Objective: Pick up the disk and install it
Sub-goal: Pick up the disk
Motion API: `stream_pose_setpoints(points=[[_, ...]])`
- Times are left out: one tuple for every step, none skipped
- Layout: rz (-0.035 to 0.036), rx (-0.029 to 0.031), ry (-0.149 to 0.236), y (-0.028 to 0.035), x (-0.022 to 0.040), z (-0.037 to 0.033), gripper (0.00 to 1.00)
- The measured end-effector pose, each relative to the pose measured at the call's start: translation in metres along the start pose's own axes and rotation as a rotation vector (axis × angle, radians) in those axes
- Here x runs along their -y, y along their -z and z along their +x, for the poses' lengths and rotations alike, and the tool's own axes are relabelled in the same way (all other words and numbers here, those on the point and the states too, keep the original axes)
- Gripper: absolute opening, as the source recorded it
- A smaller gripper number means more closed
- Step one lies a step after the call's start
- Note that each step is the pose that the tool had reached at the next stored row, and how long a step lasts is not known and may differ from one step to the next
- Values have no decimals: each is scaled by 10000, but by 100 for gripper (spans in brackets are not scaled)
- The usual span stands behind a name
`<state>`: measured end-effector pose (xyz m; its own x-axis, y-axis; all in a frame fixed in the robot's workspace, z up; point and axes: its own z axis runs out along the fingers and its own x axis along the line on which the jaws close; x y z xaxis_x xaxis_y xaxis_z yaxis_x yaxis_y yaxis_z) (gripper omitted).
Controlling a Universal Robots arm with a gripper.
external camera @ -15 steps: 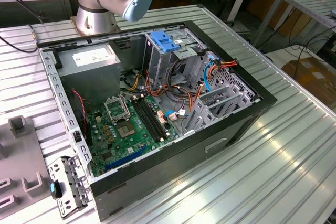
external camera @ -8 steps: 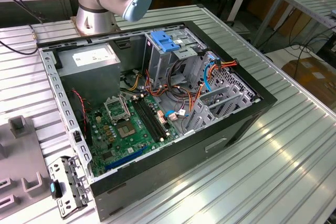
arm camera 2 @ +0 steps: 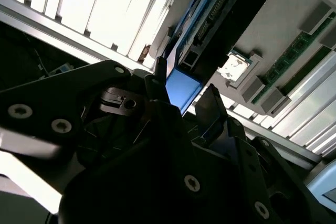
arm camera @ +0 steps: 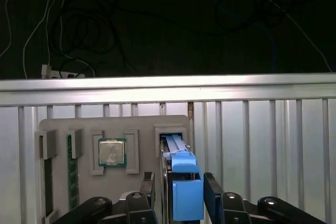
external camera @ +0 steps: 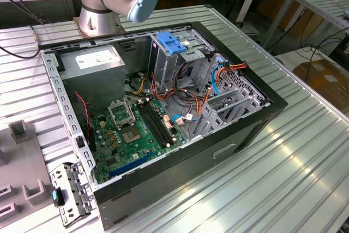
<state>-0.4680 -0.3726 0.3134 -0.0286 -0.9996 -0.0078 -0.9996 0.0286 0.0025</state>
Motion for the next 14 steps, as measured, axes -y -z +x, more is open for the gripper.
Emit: stream_pose_setpoints(points=[[27,0,2,-11,-6,1,50],[70,3,3,-25,-13,1,50],[91,4,3,-32,-18,1,50],[108,6,5,-42,-22,2,50],[111,6,5,-48,-23,2,50],[109,5,3,-58,-24,2,50],[108,5,2,-69,-26,2,50],[109,5,-6,-94,-29,2,50],[109,7,-13,-111,-31,2,50],[107,12,-17,-121,-31,2,50],[107,25,-23,-129,-32,2,50],[105,35,-29,-131,-32,2,50],[105,35,-30,-131,-32,2,50],[105,36,-31,-131,-32,2,50]])
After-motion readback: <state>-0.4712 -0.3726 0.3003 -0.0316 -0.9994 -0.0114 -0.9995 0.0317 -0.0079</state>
